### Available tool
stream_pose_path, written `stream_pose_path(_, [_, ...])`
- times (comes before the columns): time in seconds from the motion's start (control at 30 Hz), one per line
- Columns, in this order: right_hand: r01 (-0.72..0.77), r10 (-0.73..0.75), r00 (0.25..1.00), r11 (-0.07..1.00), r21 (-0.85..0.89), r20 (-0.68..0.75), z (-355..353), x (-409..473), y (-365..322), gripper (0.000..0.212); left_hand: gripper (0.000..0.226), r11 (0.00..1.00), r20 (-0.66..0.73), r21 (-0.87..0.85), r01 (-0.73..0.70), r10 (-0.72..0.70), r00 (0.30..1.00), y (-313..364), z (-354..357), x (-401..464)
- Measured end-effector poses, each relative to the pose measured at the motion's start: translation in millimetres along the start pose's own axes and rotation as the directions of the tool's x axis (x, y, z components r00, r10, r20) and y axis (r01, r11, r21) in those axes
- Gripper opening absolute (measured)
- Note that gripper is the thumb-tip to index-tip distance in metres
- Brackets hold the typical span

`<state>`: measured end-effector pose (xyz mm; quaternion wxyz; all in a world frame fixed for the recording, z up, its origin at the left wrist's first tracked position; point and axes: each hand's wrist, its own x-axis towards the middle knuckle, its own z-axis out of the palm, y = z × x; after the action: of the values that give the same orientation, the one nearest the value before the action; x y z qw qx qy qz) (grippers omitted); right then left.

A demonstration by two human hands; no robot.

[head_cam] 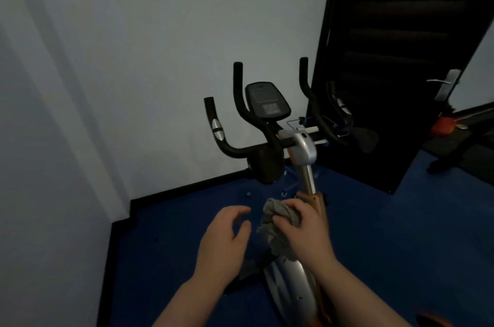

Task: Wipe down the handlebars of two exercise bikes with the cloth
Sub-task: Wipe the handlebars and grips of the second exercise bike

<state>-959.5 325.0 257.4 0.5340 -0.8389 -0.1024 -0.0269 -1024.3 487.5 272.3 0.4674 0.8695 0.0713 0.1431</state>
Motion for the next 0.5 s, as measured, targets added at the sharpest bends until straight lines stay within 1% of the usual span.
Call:
stream_pose_path(0.17, [0.048, -0.048, 0.997, 0.999, -0.005, -0.059, 4.1, 57.0, -7.0, 0.020, 0.024, 0.995, 0.014, -0.049, -0.081, 0.082, 0.997, -4.6, 1.9, 70.1])
stream_pose_path(0.3, [0.082, -0.086, 0.978, 0.996, -0.030, -0.189, 14.0, 98.1, -18.2, 0.028, 0.025, 0.993, 0.064, -0.064, -0.099, 0.103, 0.993, -15.6, -2.7, 121.4])
stream_pose_path(0.37, [0.110, -0.126, 0.972, 0.990, -0.089, -0.200, 18.6, 121.8, -26.6, 0.026, 0.025, 0.991, 0.079, -0.063, -0.121, 0.125, 0.989, -20.6, -5.1, 145.9])
stream_pose_path(0.43, [0.122, -0.153, 0.974, 0.976, -0.182, -0.166, 26.1, 143.5, -32.5, 0.023, 0.026, 0.987, 0.085, -0.081, -0.139, 0.146, 0.986, -23.8, -6.0, 165.3])
stream_pose_path(0.5, [0.146, -0.196, 0.974, 0.929, -0.339, -0.117, 37.3, 154.8, -32.5, 0.022, 0.026, 0.984, 0.113, -0.088, -0.153, 0.162, 0.980, -27.1, -4.1, 179.1])
